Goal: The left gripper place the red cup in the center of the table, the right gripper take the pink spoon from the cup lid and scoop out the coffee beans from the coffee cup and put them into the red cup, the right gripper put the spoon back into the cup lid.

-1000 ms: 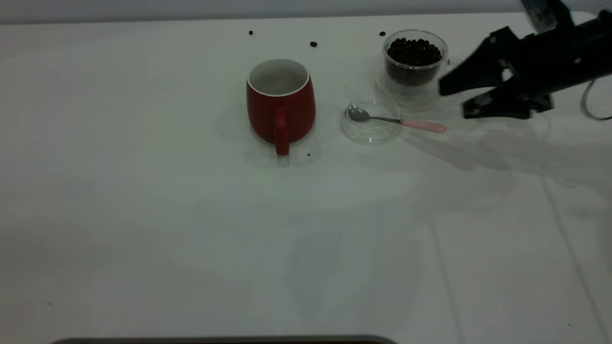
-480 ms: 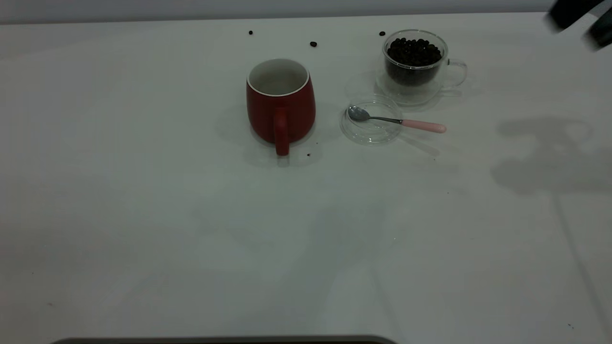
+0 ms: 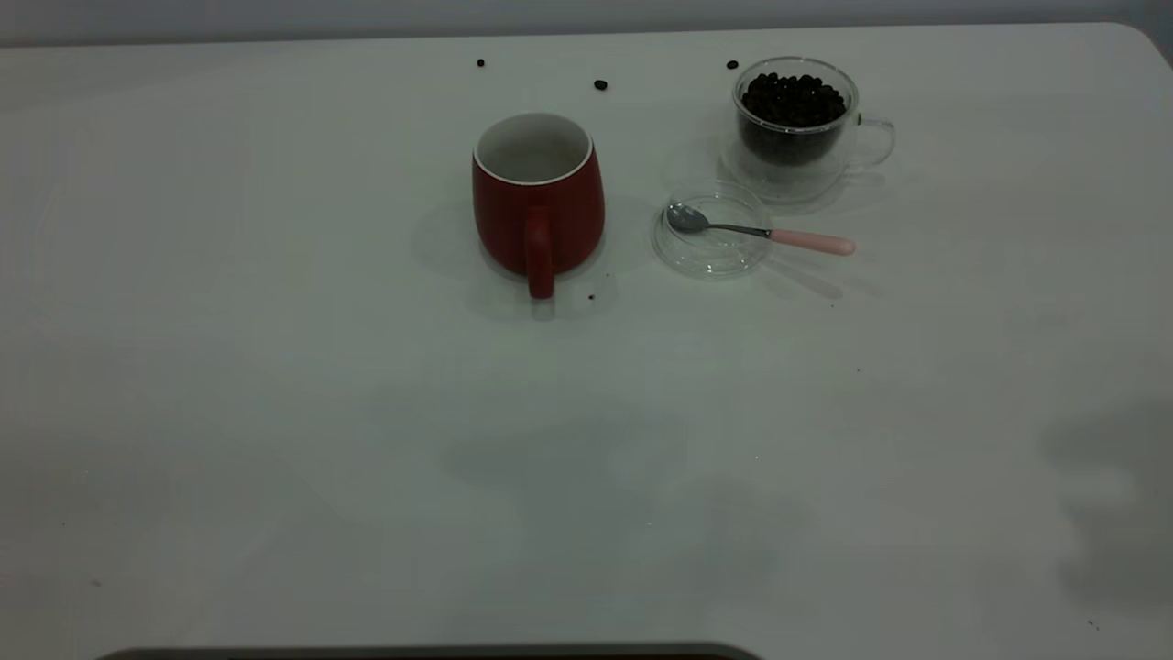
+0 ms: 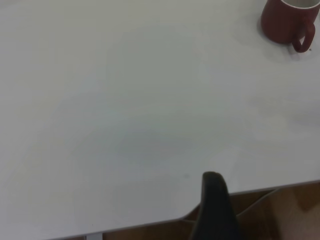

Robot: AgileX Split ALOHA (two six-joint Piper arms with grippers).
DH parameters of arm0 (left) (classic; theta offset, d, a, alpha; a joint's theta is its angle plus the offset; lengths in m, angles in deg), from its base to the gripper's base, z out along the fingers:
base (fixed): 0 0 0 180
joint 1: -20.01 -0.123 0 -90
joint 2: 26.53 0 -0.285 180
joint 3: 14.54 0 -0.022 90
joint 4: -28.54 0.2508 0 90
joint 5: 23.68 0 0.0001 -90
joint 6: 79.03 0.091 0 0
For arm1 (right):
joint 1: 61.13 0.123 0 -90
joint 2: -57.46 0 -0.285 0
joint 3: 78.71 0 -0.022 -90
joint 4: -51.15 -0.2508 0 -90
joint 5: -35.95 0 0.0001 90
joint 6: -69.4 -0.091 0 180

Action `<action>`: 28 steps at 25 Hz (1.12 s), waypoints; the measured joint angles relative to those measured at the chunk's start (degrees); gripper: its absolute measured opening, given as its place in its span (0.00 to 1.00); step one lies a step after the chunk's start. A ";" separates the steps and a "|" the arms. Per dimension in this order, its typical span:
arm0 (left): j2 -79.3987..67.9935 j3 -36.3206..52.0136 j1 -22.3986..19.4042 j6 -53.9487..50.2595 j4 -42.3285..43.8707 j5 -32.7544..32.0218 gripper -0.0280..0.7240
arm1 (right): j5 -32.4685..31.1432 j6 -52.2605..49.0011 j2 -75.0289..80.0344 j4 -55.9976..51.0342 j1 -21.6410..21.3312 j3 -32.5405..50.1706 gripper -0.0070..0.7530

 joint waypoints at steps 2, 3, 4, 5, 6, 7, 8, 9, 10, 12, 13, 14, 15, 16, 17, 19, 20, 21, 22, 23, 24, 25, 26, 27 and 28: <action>0.00 0.00 0.00 0.00 0.00 0.00 0.82 | 0.10 0.23 -7.59 0.36 0.00 3.61 0.74; 0.00 0.00 0.00 0.00 0.00 0.00 0.82 | 0.10 0.23 -11.59 0.59 0.00 5.59 0.74; 0.00 0.00 0.00 0.00 0.00 0.00 0.82 | 0.32 0.04 -15.03 0.84 0.00 7.47 0.74; 0.00 0.00 0.00 0.00 0.00 0.00 0.82 | 0.61 -0.51 -19.23 1.08 0.00 9.29 0.74; 0.00 0.00 0.00 0.00 0.00 0.00 0.82 | 0.89 -1.50 -23.46 1.31 0.00 10.68 0.74; 0.00 0.00 0.00 0.00 0.00 0.00 0.82 | 1.02 -2.76 -26.89 1.89 0.00 12.10 0.74; 0.00 0.00 0.00 0.00 0.00 0.00 0.82 | 1.02 -3.92 -30.79 2.71 0.00 13.34 0.74; 0.00 0.00 0.00 0.00 0.00 0.00 0.82 | 0.48 -5.36 -34.40 3.87 0.00 14.23 0.74; 0.00 0.00 0.00 0.00 0.00 0.00 0.82 | -0.41 -6.77 -37.73 5.00 0.13 14.97 0.74; 0.00 0.00 0.00 0.00 0.00 0.00 0.82 | -2.48 -9.42 -42.99 8.19 1.16 15.39 0.74; 0.00 0.00 0.00 0.00 0.00 0.00 0.82 | -3.55 -10.74 -45.30 9.38 1.68 15.39 0.74; 0.00 0.00 0.00 0.00 0.00 0.00 0.82 | -4.53 -11.80 -46.92 10.54 2.30 15.39 0.74; 0.00 0.00 0.00 0.00 0.00 0.00 0.82 | -5.35 -12.56 -48.49 11.57 2.97 15.39 0.74; 0.00 0.00 0.00 0.00 0.00 0.00 0.82 | -5.73 -13.24 -49.69 12.46 3.62 15.39 0.74; 0.00 0.00 0.00 0.00 0.00 -0.05 0.82 | -5.98 -14.06 -50.61 13.17 4.44 15.39 0.74; 0.00 0.00 0.00 0.00 0.00 -0.05 0.82 | -6.11 -14.84 -51.79 14.42 5.75 15.39 0.74; 0.00 0.00 0.00 0.00 0.00 -0.05 0.82 | -6.03 -15.26 -52.14 14.70 6.13 15.45 0.74; 0.00 0.00 0.00 0.00 0.00 -0.05 0.82 | -5.70 -15.80 -52.52 15.01 6.43 15.72 0.74; 0.00 0.00 0.00 0.00 0.00 -0.05 0.82 | -4.96 -16.35 -52.85 15.22 6.70 16.45 0.74; 0.00 0.00 0.00 0.00 0.00 -0.05 0.82 | -4.23 -17.01 -53.33 15.30 6.70 17.50 0.75; 0.00 0.00 0.00 0.00 0.00 -0.05 0.82 | -3.40 -17.64 -53.91 15.30 6.76 18.54 0.75; 0.00 0.00 0.00 0.00 0.00 -0.05 0.82 | -2.77 -18.17 -54.43 15.30 6.76 19.77 0.76; 0.00 0.00 0.00 0.00 0.00 -0.05 0.82 | -2.46 -18.39 -55.14 15.30 6.76 20.68 0.77; 0.00 0.00 0.00 0.00 0.00 -0.05 0.82 | -2.22 -18.52 -55.97 15.30 6.76 21.16 0.77; 0.00 0.00 0.00 0.00 0.00 -0.05 0.82 | -2.10 -18.58 -56.91 15.44 6.76 21.50 0.77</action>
